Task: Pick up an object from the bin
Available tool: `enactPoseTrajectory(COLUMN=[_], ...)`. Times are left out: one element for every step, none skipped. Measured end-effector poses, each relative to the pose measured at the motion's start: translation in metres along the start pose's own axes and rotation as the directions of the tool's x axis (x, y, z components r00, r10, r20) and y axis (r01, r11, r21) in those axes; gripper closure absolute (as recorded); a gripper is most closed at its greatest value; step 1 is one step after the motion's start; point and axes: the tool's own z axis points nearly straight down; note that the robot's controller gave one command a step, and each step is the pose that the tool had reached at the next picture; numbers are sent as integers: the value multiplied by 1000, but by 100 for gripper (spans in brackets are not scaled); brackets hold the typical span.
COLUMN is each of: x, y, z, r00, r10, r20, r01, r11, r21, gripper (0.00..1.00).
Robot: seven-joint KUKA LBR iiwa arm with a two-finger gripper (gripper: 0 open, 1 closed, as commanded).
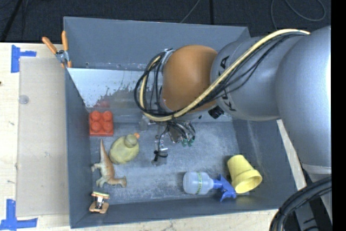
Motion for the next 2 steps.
enactPoseTrajectory(x=[3,1], y=[17,49], z=[26,39], r00=[997,1000], r10=[-76,11], r20=[-8,-2], r01=[76,-11], r11=[997,1000], r21=[4,-2], gripper=[0,0])
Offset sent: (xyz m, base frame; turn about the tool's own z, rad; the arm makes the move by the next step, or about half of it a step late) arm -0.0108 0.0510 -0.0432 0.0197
